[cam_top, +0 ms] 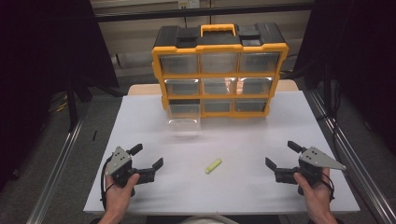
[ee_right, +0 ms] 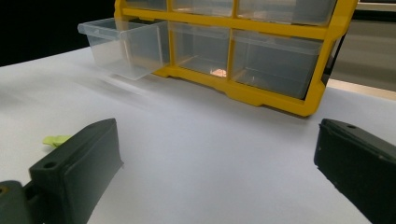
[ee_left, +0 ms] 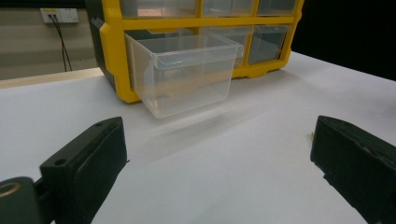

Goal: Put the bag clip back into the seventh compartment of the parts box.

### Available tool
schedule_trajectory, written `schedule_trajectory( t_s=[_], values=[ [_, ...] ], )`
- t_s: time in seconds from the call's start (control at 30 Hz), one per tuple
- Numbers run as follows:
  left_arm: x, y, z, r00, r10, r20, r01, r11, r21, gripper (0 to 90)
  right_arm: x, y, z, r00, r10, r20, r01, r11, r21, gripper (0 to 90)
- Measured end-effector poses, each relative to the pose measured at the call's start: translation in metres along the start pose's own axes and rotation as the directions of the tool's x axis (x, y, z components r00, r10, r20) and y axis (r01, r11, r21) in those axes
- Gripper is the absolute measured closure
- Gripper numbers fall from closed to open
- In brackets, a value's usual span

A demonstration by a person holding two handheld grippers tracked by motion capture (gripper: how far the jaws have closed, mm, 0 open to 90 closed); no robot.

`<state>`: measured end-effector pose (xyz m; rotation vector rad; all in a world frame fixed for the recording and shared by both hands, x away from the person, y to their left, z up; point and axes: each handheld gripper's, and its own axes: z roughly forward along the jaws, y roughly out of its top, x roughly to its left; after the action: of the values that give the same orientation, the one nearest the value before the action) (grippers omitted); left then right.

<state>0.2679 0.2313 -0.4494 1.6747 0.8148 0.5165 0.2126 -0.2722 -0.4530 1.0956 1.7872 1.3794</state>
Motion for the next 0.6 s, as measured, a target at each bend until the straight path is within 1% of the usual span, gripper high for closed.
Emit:
schedule_trajectory(
  t_s=[0.03,0.07,0.1,0.13,0.17,0.2,0.23,0.3,0.33,0.4,0.43,0.47,0.53,0.57,0.6],
  values=[
    [0.000,0.000,0.000,1.0000,0.000,0.000,0.000,1.0000,0.000,3.4,0.000,0.000,0.000,1.0000,0.003,-0.004,-0.003,1.000,0.007,0.2],
    [-0.001,0.001,0.002,0.9999,0.014,0.006,-0.014,0.9999,0.007,3.4,0.000,0.000,0.000,1.0000,0.003,-0.004,-0.003,1.000,0.007,0.2],
    [-0.002,0.002,0.004,0.9998,0.018,0.008,-0.018,0.9998,0.012,3.3,0.000,0.000,0.001,1.0000,0.006,-0.004,-0.005,1.000,0.006,0.4],
    [-0.002,0.003,0.006,0.9997,0.019,0.012,-0.019,0.9998,0.007,3.0,-0.001,0.000,0.001,1.0000,0.005,-0.006,-0.005,1.000,0.007,0.2],
    [-0.003,0.003,0.007,0.9996,0.016,0.022,-0.017,0.9998,0.007,2.9,-0.001,0.000,0.001,1.0000,0.006,-0.002,-0.006,1.000,0.010,0.2],
    [-0.003,0.004,0.008,0.9993,0.024,0.030,-0.024,0.9996,0.017,2.9,-0.001,0.000,0.001,1.0000,0.009,-0.003,-0.009,1.000,0.009,0.2],
    [-0.004,0.004,0.010,0.9995,0.011,0.031,-0.011,0.9999,0.008,2.7,-0.001,0.000,0.001,0.9999,0.009,-0.005,-0.009,1.000,0.009,0.2],
    [-0.005,0.004,0.012,0.9991,-0.001,0.041,0.001,0.9999,0.015,2.3,-0.001,0.000,0.001,0.9999,0.006,-0.009,-0.006,1.000,0.012,0.4],
    [-0.005,0.004,0.012,0.9991,0.010,0.042,-0.011,0.9996,0.026,2.3,-0.001,0.000,0.001,0.9999,0.005,-0.010,-0.005,1.000,0.012,0.4],
    [-0.006,0.005,0.014,0.9981,0.004,0.061,-0.006,0.9996,0.029,2.3,0.000,0.000,0.001,0.9999,0.007,-0.008,-0.007,1.000,0.012,0.4],
    [-0.006,0.005,0.014,0.9981,0.004,0.061,-0.006,0.9996,0.029,2.3,0.000,0.000,0.001,0.9999,0.007,-0.008,-0.007,1.000,0.012,0.4],
    [-0.007,0.007,0.016,0.9977,0.014,0.067,-0.016,0.9993,0.034,2.3,0.000,0.000,0.001,1.0000,0.005,-0.008,-0.005,1.000,0.011,0.4],
    [-0.007,0.008,0.018,0.9971,0.014,0.075,-0.017,0.9994,0.031,2.3,0.000,0.000,0.001,0.9999,0.008,-0.008,-0.008,1.000,0.012,0.5],
    [-0.008,0.009,0.021,0.9969,0.025,0.075,-0.028,0.9988,0.040,2.3,0.000,0.000,0.002,1.0000,0.007,-0.007,-0.007,1.000,0.011,0.5],
    [-0.011,0.009,0.024,0.9979,0.020,0.062,-0.023,0.9989,0.040,2.3,0.000,0.000,0.002,1.0000,0.006,-0.006,-0.006,1.000,0.011,0.5]
  ],
)
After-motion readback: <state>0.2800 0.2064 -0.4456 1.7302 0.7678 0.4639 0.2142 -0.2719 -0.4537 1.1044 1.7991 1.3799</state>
